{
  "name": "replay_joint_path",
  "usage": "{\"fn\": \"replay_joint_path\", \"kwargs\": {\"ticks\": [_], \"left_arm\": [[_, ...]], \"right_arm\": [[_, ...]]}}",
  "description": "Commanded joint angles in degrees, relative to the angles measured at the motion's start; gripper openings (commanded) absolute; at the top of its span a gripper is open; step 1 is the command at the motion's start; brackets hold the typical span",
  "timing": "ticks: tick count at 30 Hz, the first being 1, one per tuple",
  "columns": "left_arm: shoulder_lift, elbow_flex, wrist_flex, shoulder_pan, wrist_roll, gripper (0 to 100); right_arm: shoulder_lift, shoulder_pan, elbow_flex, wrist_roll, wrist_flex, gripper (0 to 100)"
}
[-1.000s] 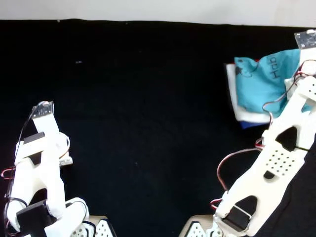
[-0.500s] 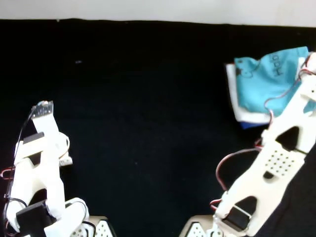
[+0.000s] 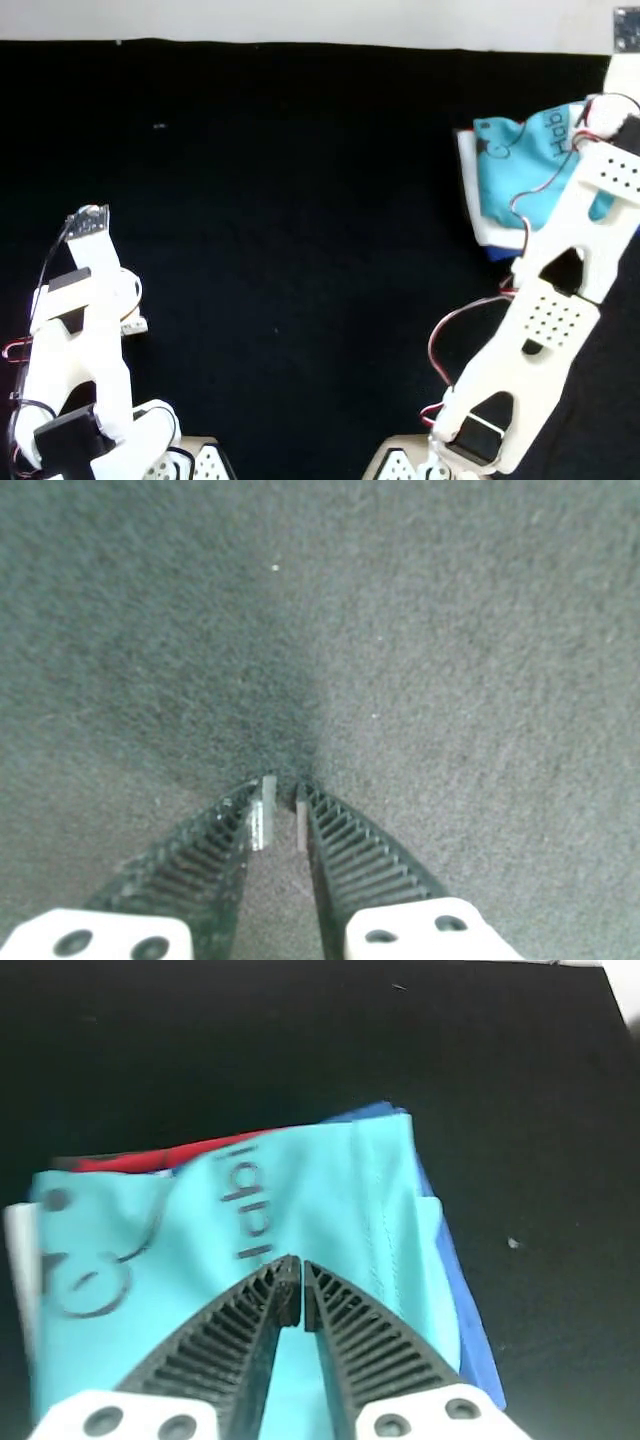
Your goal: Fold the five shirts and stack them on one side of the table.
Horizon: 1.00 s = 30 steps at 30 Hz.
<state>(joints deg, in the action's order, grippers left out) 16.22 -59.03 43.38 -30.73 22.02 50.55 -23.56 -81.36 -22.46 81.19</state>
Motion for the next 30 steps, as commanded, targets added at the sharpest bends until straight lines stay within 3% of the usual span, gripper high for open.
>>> {"fn": "replay_joint_path", "kwargs": {"ticks": [1, 9, 16, 20, 24, 30], "left_arm": [[-0.66, 1.36, -0.44, -0.40, 0.35, 6], [-0.66, 1.36, -0.44, -0.40, 0.35, 6], [-0.66, 1.36, -0.44, -0.40, 0.35, 6], [-0.66, 1.36, -0.44, -0.40, 0.35, 6], [-0.66, 1.36, -0.44, -0.40, 0.35, 6], [-0.66, 1.36, -0.44, -0.40, 0.35, 6]], "right_arm": [[2.33, -3.82, 0.13, -0.88, -6.46, 0.5], [10.33, -4.97, 0.04, -0.70, -11.56, 0.5], [5.85, -4.88, -3.65, -0.26, -10.86, 0.9], [0.66, -4.88, -9.01, 5.89, -6.64, 2.7], [-6.11, -4.79, -12.88, 11.60, 0.75, 14.3], [-18.59, -1.98, -14.73, 12.75, 13.58, 17.3]]}}
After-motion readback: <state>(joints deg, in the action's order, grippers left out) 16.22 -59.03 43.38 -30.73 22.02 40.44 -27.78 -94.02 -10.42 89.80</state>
